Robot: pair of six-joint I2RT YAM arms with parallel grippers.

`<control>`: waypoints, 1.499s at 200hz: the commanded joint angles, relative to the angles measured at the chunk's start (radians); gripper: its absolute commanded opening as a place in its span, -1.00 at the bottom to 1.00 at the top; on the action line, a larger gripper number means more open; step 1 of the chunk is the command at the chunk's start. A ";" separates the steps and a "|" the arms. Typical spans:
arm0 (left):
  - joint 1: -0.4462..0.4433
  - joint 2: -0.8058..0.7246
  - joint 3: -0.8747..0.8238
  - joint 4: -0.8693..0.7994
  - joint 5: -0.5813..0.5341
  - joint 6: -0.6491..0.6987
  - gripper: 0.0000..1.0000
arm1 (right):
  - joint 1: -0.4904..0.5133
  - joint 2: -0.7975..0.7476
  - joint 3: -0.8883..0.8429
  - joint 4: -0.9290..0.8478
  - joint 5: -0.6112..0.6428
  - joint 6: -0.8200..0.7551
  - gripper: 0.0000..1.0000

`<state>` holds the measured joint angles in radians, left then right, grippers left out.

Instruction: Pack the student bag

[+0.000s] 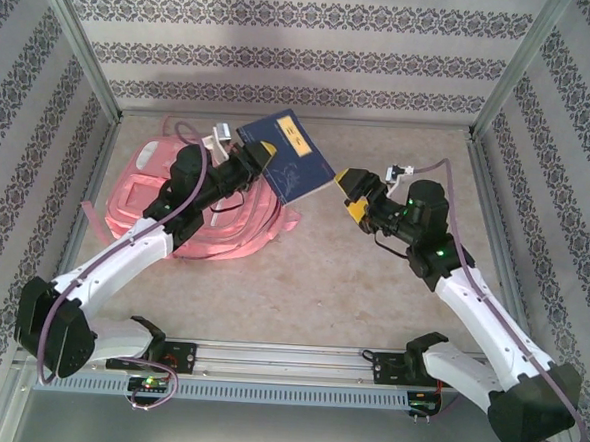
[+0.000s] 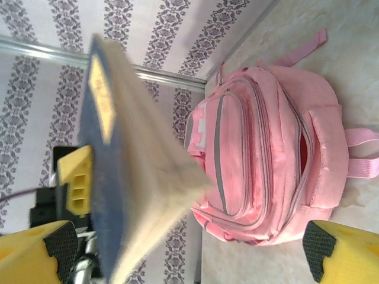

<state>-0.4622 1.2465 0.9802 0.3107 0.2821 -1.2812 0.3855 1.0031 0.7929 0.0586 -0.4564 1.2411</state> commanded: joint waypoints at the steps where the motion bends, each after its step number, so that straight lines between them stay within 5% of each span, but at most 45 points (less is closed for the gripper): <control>1: -0.007 -0.014 0.019 0.148 -0.206 -0.097 -1.00 | 0.044 0.066 0.002 0.204 0.035 0.142 0.96; 62: -0.028 -0.008 -0.025 0.192 -0.253 -0.183 -1.00 | 0.191 0.194 0.098 0.403 0.058 0.119 0.96; 152: -0.074 -0.002 -0.052 0.190 -0.252 -0.207 -1.00 | 0.216 0.357 0.161 0.537 0.110 0.184 0.72; 185: -0.084 -0.019 -0.069 0.168 -0.260 -0.195 -1.00 | 0.199 0.425 0.207 0.576 0.111 0.213 0.24; 221: -0.084 -0.041 -0.079 0.120 -0.256 -0.178 -1.00 | 0.197 0.425 0.219 0.523 0.124 0.181 -0.77; 237: -0.084 -0.045 -0.081 0.087 -0.239 -0.169 -1.00 | 0.191 0.412 0.206 0.493 0.133 0.169 -1.00; 250: -0.080 -0.063 -0.079 0.010 -0.227 -0.152 -0.62 | 0.172 0.401 0.199 0.466 0.118 0.157 -1.00; 258: -0.066 -0.076 -0.068 -0.047 -0.197 -0.111 -0.05 | 0.154 0.389 0.199 0.419 0.102 0.141 -1.00; 264: -0.046 -0.084 -0.050 -0.110 -0.157 -0.059 0.18 | 0.139 0.376 0.199 0.369 0.089 0.122 -1.00; 300: 0.069 -0.045 0.146 -0.683 -0.068 0.331 0.48 | 0.049 0.288 0.188 0.150 -0.041 -0.036 -1.00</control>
<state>-0.4633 1.1893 0.9947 0.0460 0.1459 -1.2526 0.4786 1.3750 0.9749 0.3382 -0.3946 1.3445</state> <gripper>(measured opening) 0.723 0.141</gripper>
